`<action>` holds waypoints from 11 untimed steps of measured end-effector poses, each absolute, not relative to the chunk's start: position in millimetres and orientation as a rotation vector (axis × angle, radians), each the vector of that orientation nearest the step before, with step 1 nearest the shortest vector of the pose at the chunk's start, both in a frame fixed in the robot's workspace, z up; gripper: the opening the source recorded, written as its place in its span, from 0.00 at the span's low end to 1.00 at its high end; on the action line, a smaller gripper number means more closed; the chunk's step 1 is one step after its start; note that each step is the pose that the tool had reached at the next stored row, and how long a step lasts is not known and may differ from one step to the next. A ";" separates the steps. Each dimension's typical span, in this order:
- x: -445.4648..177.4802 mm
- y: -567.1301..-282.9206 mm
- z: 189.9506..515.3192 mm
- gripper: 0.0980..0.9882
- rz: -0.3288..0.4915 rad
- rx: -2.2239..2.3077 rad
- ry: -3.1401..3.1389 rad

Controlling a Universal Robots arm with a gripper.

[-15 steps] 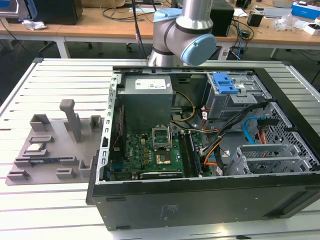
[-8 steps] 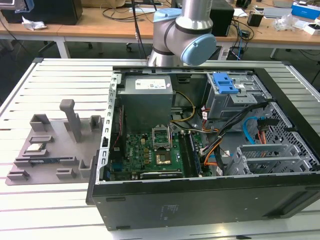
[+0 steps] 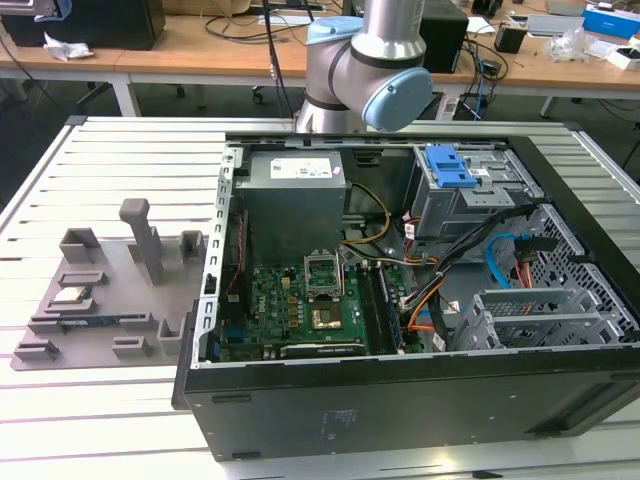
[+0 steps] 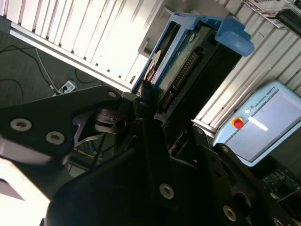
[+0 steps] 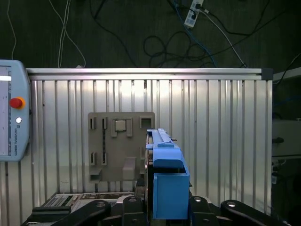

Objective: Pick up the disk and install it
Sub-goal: 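Pick up the disk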

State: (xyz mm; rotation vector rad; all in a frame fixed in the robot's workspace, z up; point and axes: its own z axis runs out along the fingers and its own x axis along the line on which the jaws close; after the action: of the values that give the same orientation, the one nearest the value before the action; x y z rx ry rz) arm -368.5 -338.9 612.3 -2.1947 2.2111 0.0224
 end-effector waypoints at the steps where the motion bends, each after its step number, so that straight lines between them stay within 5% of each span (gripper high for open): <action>1: -368.5 -338.9 612.2 0.30 0.023 -2.194 2.211; 11: -368.4 -338.9 610.6 0.30 0.030 -2.191 2.207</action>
State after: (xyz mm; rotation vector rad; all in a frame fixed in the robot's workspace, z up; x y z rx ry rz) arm -368.4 -338.9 610.6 -2.1912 2.2075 0.0301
